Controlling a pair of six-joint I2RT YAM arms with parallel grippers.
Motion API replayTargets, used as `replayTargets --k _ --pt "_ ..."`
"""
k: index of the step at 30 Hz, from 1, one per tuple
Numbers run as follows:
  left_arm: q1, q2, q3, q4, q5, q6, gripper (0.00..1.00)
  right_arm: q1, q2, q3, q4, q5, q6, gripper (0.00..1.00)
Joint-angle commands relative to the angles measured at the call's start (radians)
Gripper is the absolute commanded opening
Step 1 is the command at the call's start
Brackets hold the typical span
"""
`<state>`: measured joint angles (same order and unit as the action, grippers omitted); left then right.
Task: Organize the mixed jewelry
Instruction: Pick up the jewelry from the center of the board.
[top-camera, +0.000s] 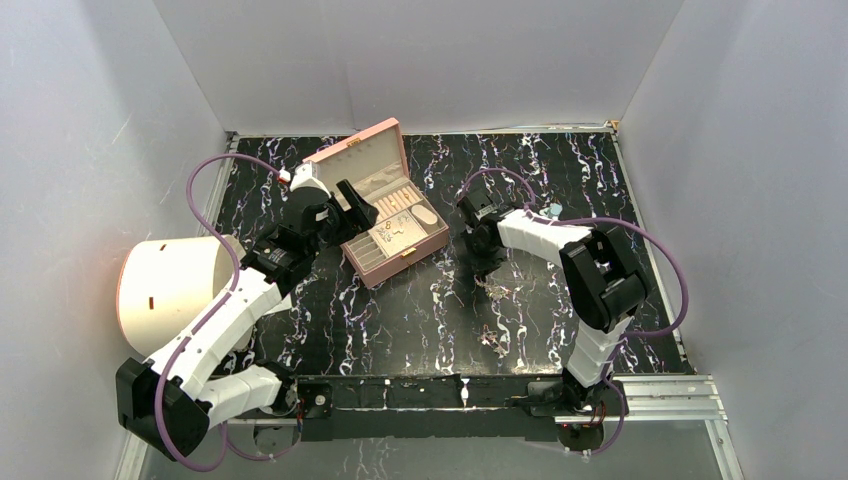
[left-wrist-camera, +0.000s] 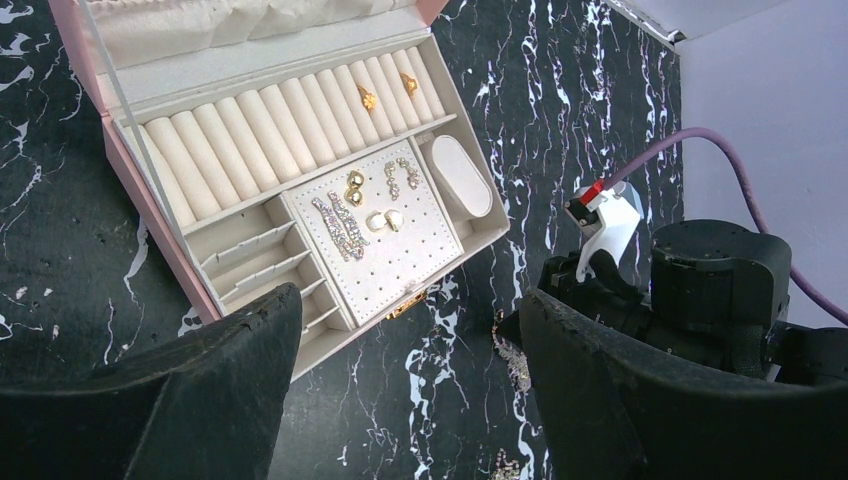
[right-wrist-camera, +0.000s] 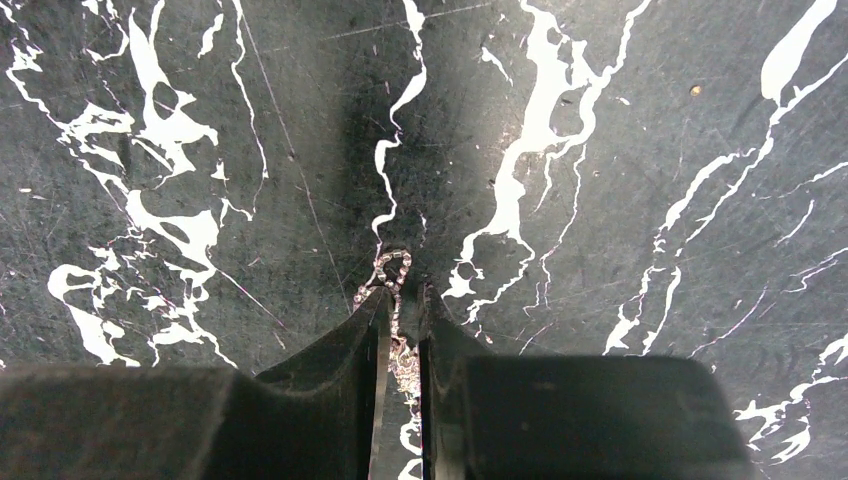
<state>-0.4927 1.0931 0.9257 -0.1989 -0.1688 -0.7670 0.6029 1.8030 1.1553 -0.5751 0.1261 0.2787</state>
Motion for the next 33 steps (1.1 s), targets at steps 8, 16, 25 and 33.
replayTargets --k 8,16,25,33 --pt "0.005 -0.02 0.017 0.011 -0.007 -0.007 0.77 0.03 -0.014 -0.005 -0.047 0.018 -0.006 0.29" --pt "0.005 -0.02 0.019 0.006 -0.007 -0.01 0.77 0.032 -0.063 0.003 -0.031 0.1 0.036 0.14" --pt "0.005 -0.022 0.013 0.001 -0.007 -0.011 0.77 0.035 -0.078 -0.012 -0.035 0.088 0.061 0.22" --pt "0.005 -0.023 0.01 0.001 -0.008 -0.011 0.77 0.035 -0.067 -0.032 -0.027 0.073 0.071 0.25"
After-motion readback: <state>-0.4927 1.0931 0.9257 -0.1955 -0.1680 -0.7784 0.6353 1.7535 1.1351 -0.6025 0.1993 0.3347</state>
